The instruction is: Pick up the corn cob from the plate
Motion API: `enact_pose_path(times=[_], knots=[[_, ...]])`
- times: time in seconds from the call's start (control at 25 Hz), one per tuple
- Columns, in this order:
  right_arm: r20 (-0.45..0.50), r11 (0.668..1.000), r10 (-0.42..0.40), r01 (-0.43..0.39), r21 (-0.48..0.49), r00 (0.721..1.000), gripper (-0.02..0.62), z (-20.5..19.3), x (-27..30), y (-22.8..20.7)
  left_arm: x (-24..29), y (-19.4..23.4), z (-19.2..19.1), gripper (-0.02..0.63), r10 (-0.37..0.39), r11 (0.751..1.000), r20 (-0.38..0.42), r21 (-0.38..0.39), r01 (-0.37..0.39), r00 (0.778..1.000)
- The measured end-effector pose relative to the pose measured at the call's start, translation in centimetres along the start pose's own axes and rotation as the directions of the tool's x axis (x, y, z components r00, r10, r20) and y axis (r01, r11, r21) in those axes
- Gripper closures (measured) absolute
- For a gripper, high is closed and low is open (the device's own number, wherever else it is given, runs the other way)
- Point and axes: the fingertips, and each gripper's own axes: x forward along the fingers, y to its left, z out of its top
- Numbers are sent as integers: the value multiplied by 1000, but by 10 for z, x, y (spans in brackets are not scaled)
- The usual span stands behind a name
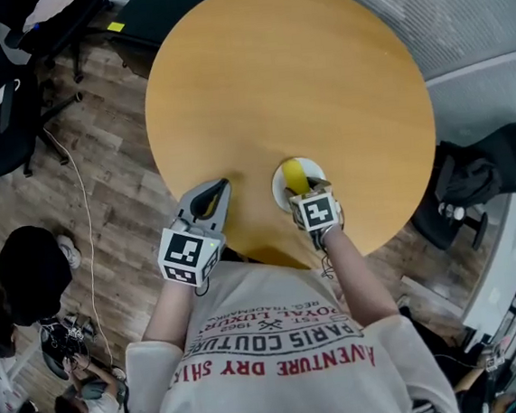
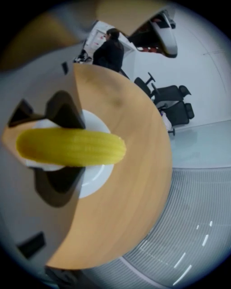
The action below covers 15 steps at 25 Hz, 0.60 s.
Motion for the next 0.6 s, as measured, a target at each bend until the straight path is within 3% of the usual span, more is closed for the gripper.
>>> enact_pose_path(times=[0.36, 0.6], knots=[[-10, 1000, 13, -13, 2, 1000, 328, -2, 9, 1, -1, 3, -3, 571, 2, 1000, -24, 12, -2, 1000], [-32, 1000, 11, -11, 3, 999, 330, -6, 6, 5, 1, -17, 3, 571, -45, 998, -27, 40, 46, 999]])
